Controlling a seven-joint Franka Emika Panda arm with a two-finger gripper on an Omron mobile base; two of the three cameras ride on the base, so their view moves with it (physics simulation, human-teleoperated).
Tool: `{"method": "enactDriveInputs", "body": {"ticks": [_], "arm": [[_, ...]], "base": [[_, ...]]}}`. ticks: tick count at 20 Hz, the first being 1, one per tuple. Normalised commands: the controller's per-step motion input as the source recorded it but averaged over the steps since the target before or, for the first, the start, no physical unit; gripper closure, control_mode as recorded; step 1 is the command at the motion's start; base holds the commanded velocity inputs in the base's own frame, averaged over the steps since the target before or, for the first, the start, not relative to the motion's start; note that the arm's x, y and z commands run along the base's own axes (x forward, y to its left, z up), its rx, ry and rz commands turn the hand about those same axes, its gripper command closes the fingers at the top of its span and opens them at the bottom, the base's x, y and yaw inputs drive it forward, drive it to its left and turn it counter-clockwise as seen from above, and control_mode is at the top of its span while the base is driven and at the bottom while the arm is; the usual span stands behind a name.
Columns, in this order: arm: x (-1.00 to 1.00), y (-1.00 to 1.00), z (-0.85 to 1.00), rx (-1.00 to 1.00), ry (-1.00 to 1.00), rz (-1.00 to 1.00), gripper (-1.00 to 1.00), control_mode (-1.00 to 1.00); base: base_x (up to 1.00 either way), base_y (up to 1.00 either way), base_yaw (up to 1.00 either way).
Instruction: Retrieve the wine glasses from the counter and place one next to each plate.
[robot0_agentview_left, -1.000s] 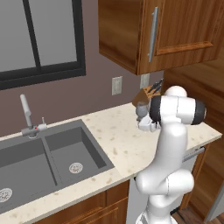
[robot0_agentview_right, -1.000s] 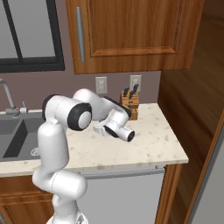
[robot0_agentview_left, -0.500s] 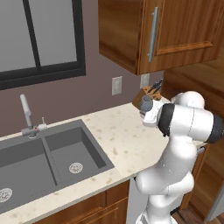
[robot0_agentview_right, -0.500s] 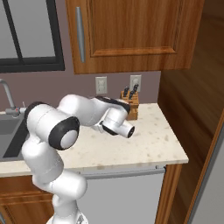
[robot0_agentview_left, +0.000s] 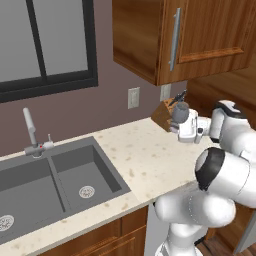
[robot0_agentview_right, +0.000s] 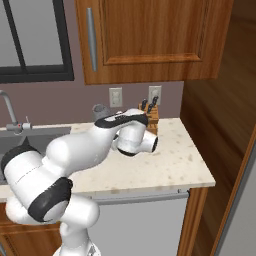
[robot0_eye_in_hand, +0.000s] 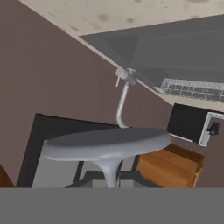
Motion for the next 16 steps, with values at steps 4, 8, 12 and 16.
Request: {"method": "enactDriveInputs", "body": {"ticks": [4,8,12,16], "arm": [[-0.84,-0.01,0.36,0.00,0.00,0.09,1.00,-1.00],[-0.76,-0.16,0.14,0.01,0.00,0.01,1.00,-1.00],[-0.94,-0.13,0.24,0.01,0.00,0.01,1.00,-1.00],[-0.81,-0.02,0.39,0.00,0.00,0.01,1.00,-1.00]], "base": [[0.00,0.00,0.00],[0.00,0.00,0.00],[0.00,0.00,0.00],[0.00,0.00,0.00]]}}
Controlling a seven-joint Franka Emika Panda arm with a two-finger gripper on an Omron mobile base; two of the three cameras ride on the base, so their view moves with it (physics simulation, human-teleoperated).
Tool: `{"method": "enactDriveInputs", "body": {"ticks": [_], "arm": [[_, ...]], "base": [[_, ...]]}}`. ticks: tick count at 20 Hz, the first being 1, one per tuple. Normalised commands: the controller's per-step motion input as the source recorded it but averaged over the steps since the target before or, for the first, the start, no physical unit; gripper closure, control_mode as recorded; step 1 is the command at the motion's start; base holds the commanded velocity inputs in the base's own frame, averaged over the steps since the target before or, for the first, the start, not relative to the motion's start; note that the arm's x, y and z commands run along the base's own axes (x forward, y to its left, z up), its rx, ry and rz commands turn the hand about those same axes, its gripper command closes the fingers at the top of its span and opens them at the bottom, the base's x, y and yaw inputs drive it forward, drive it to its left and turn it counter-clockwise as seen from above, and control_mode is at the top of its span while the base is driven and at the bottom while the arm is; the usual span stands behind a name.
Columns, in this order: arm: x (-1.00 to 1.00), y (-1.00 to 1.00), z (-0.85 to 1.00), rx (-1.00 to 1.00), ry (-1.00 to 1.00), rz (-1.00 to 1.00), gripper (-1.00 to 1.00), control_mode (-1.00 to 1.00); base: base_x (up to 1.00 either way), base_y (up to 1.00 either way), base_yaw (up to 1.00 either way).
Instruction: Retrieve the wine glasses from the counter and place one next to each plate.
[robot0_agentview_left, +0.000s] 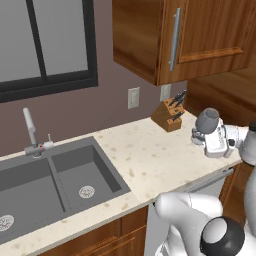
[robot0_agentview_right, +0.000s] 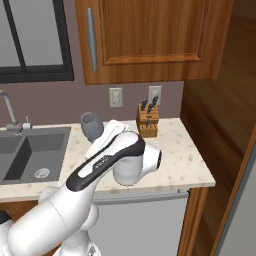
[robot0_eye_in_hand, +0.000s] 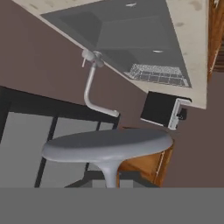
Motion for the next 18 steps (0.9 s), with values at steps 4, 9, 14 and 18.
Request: {"method": "enactDriveInputs", "body": {"ticks": [4,9,14,18], "arm": [[-0.19,0.00,0.19,0.00,0.00,0.00,1.00,1.00],[0.00,0.00,0.00,0.00,0.00,0.00,1.00,1.00],[0.00,0.00,0.00,0.00,0.00,0.00,1.00,1.00],[0.00,0.00,0.00,0.00,0.00,0.00,1.00,1.00]], "base": [[-0.65,0.01,0.04],[-0.95,0.08,0.06],[-1.00,0.03,0.02],[-0.99,-0.26,-0.17]]}}
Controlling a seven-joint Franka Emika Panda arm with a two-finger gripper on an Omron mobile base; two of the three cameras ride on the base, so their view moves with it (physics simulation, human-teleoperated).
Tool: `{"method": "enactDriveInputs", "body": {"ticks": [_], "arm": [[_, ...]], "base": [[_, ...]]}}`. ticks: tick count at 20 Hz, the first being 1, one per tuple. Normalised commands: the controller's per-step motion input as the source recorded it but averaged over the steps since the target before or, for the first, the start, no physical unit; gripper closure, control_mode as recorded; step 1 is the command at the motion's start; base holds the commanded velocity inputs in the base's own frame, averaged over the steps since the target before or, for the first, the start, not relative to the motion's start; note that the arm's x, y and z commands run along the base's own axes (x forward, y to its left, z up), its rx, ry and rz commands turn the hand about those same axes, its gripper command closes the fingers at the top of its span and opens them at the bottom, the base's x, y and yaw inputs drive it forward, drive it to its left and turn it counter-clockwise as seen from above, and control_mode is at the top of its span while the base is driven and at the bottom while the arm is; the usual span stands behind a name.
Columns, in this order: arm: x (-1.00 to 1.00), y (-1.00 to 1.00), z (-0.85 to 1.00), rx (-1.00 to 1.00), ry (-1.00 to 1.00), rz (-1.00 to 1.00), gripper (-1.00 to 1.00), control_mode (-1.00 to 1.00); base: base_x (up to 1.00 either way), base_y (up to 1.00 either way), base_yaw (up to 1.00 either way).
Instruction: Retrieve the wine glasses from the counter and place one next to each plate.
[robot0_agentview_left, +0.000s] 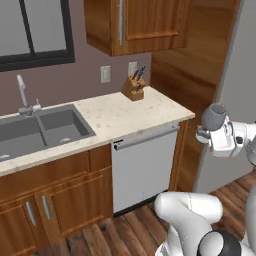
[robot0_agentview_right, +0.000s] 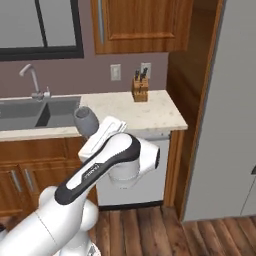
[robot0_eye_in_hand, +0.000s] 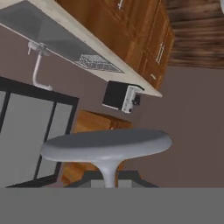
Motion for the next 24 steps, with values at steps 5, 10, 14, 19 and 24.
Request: {"method": "enactDriveInputs", "body": {"ticks": [5,10,14,19,24], "arm": [[0.00,0.00,0.00,0.00,0.00,0.00,1.00,1.00],[0.00,0.00,0.00,0.00,0.00,0.00,1.00,1.00],[0.00,0.00,0.00,0.00,0.00,0.00,1.00,1.00],[0.00,0.00,0.00,0.00,0.00,0.00,1.00,1.00],[0.00,0.00,0.00,0.00,0.00,0.00,1.00,1.00]], "base": [[-0.45,-0.30,-0.72],[0.00,0.00,-0.97],[0.00,0.00,-0.98],[0.00,0.00,-0.98],[0.00,0.00,-0.98]]}}
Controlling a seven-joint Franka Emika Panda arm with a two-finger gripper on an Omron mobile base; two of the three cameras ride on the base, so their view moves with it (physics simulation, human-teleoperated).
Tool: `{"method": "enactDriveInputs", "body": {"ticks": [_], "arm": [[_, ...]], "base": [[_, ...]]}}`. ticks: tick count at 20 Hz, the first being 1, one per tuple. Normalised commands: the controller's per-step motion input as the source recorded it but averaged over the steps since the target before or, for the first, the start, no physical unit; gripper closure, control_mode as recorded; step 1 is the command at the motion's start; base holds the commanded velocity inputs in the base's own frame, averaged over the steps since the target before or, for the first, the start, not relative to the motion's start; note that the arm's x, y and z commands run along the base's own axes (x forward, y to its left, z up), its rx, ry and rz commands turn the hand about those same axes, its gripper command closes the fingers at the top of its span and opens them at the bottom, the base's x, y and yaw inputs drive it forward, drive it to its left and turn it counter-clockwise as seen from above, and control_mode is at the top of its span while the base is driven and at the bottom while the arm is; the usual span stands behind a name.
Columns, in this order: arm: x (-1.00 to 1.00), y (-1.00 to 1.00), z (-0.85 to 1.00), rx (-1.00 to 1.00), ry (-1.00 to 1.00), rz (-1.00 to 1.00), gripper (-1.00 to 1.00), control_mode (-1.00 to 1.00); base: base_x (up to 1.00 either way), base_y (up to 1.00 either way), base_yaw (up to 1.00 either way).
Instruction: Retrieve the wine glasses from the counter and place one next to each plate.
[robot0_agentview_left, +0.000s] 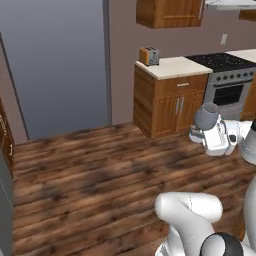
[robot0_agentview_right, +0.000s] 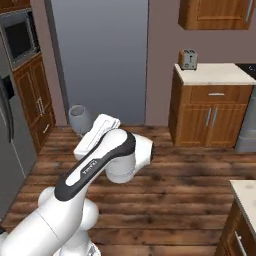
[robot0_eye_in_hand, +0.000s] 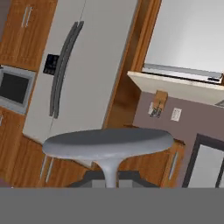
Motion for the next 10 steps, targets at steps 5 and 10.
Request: {"method": "enactDriveInputs", "body": {"ticks": [5,10], "arm": [[0.00,0.00,0.00,0.00,0.00,0.00,1.00,1.00],[0.00,0.00,0.00,0.00,0.00,0.00,1.00,1.00]], "base": [[0.11,0.06,-0.89],[0.98,0.92,-0.51]]}}
